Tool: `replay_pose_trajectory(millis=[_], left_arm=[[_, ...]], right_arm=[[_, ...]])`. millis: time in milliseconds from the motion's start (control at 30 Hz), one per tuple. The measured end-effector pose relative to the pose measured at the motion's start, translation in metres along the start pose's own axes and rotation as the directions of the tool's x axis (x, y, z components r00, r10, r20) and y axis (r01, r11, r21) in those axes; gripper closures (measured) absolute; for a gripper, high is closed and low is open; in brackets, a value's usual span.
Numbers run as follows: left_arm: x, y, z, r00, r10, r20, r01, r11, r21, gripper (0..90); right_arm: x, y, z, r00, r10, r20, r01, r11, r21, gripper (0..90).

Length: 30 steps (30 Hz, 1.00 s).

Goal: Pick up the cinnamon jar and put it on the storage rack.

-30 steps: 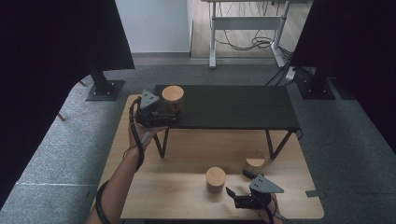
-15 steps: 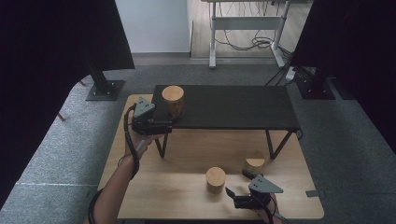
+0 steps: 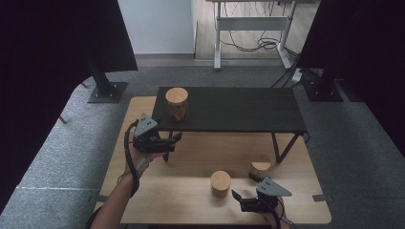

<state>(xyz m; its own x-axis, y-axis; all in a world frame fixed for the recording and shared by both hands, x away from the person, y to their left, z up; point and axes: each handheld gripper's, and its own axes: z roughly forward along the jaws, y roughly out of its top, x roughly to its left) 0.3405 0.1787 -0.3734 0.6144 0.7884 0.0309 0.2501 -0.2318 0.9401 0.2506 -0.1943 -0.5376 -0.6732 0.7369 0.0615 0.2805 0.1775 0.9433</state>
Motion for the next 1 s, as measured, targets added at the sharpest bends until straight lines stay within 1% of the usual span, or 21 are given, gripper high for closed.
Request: replay_pose_trajectory(millis=[67, 133, 200, 267, 400, 500, 600, 767, 867, 1000], left_arm=[[-0.003, -0.008, -0.003, 0.9999, 0.000, 0.015, 0.000, 1.0000, 0.008, 6.7], [-0.006, -0.017, -0.005, 0.9998, 0.003, 0.018, -0.004, 0.9999, 0.016, 6.6], [-0.009, -0.027, -0.006, 0.9994, 0.001, 0.035, -0.003, 0.9993, 0.037, 6.7], [-0.011, -0.037, -0.007, 0.9993, 0.000, 0.038, -0.002, 0.9989, 0.046, 6.6], [-0.015, -0.054, -0.009, 0.9981, -0.018, 0.058, 0.015, 0.9983, 0.057, 6.7], [-0.019, -0.066, -0.011, 0.9974, -0.030, 0.066, 0.026, 0.9978, 0.061, 6.9], [-0.023, -0.076, -0.012, 0.9968, -0.032, 0.074, 0.027, 0.9972, 0.070, 6.9], [-0.028, -0.090, -0.011, 0.9929, -0.064, 0.100, 0.057, 0.9953, 0.079, 7.1], [-0.028, -0.098, -0.009, 0.9905, -0.077, 0.114, 0.067, 0.9936, 0.091, 7.2], [-0.026, -0.107, -0.004, 0.9894, -0.090, 0.114, 0.076, 0.9896, 0.123, 7.3]], right_arm=[[0.000, 0.000, -0.001, 1.0000, -0.001, 0.001, 0.001, 1.000, -0.001, 6.9], [0.000, 0.000, -0.002, 1.0000, -0.001, 0.003, 0.001, 1.000, 0.000, 7.0], [0.001, 0.000, -0.002, 1.0000, -0.002, 0.002, 0.002, 1.000, -0.001, 7.0], [0.000, 0.000, -0.002, 1.0000, -0.005, 0.003, 0.005, 1.000, -0.001, 7.0], [-0.001, 0.000, -0.002, 1.0000, -0.003, 0.007, 0.003, 1.000, 0.003, 7.0], [-0.001, 0.000, -0.001, 0.9999, -0.008, 0.009, 0.008, 1.000, 0.005, 7.0], [-0.001, 0.000, -0.002, 0.9999, -0.008, 0.008, 0.008, 1.000, 0.004, 7.0], [-0.002, 0.000, -0.003, 1.0000, -0.007, 0.005, 0.007, 1.000, 0.002, 7.0], [-0.003, 0.000, -0.004, 1.0000, -0.005, 0.002, 0.005, 1.000, 0.000, 6.9], [-0.003, -0.001, -0.003, 1.0000, -0.004, -0.006, 0.004, 1.000, 0.004, 6.9]])
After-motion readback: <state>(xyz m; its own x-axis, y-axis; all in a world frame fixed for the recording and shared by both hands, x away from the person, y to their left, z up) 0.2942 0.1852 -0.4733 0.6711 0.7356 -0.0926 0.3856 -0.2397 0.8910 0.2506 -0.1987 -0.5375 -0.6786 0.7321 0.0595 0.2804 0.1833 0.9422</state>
